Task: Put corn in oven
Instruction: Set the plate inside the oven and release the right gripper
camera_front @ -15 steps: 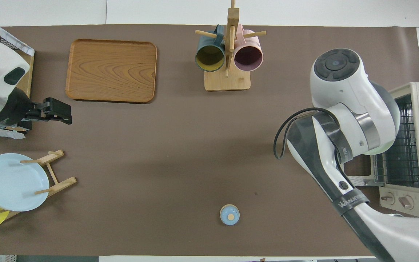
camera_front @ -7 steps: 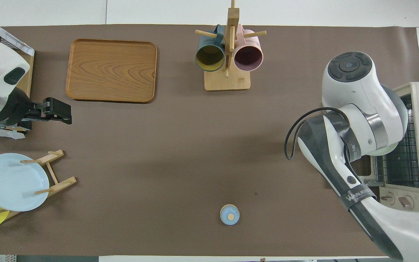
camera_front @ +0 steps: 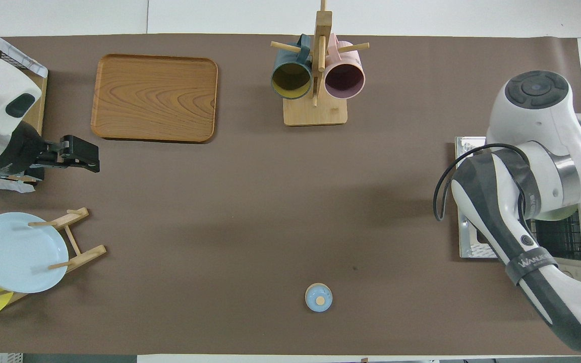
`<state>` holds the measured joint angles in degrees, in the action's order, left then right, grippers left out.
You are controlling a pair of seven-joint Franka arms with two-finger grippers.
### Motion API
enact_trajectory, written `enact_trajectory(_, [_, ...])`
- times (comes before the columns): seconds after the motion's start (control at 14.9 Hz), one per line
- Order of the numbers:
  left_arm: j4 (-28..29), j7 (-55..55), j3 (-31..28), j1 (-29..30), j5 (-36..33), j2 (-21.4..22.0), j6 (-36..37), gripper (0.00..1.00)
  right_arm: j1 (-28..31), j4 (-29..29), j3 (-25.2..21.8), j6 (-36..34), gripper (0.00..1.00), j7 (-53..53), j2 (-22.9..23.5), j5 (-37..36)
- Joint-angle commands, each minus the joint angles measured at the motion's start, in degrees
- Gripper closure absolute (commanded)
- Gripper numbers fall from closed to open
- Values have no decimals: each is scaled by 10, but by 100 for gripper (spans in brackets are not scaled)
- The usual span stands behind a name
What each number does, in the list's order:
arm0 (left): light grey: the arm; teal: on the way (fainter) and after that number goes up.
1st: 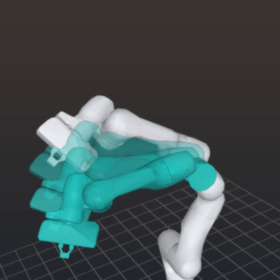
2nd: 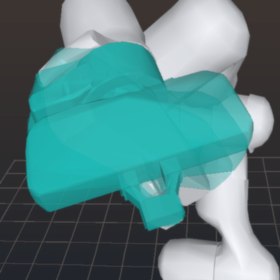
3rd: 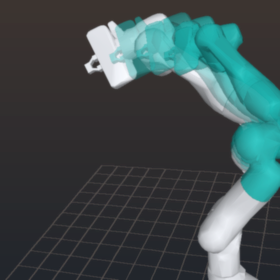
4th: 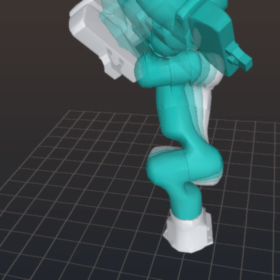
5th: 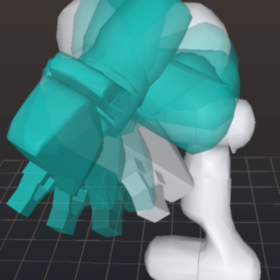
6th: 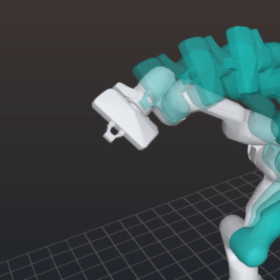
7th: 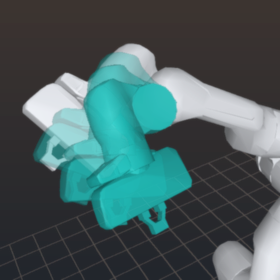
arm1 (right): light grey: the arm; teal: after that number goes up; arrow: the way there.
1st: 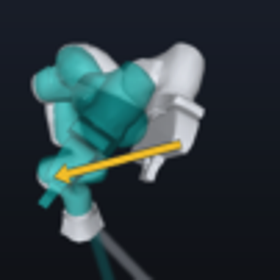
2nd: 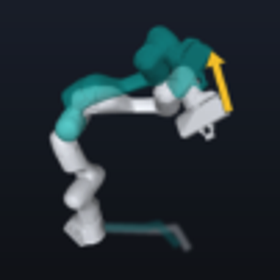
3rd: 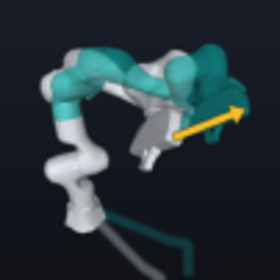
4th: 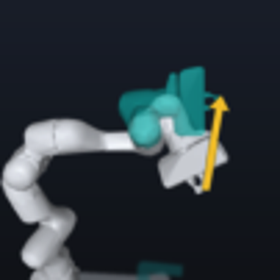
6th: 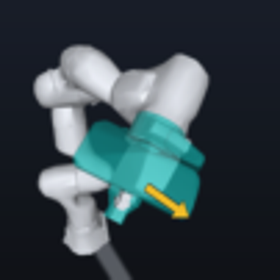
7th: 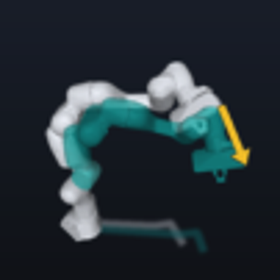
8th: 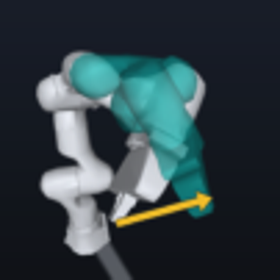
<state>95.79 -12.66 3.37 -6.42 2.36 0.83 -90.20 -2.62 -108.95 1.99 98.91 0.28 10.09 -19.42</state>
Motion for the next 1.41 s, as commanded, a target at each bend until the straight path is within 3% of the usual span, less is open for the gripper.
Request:
enact_trajectory(0.0, [3,-3,2,4,-10,8,5,0,19,-37,9,8,100,16,-24,-5])
enact_trajectory(0.2, [3,-3,2,4,-10,9,4,0,54,-40,9,8,100,58,-27,-5])
enact_trajectory(0.54, [3,-3,2,4,-10,9,5,0,77,-94,9,76,100,63,-39,-5])
enact_trajectory(0.8, [3,-3,2,4,-10,8,5,0,84,-107,10,83,99,64,-46,-4])
enact_trajectory(0.94, [3,-3,2,4,-10,8,5,0,80,-104,11,84,74,60,-44,3])
enact_trajectory(1.0, [3,-3,2,4,-10,8,5,0,80,-103,11,84,67,60,-43,24])
enact_trajectory(1.14, [3,-3,2,4,-10,8,5,0,79,-93,11,84,61,61,-39,60])
enact_trajectory(1.34, [2,-3,2,4,-10,8,5,0,57,-66,14,74,59,56,-33,67])
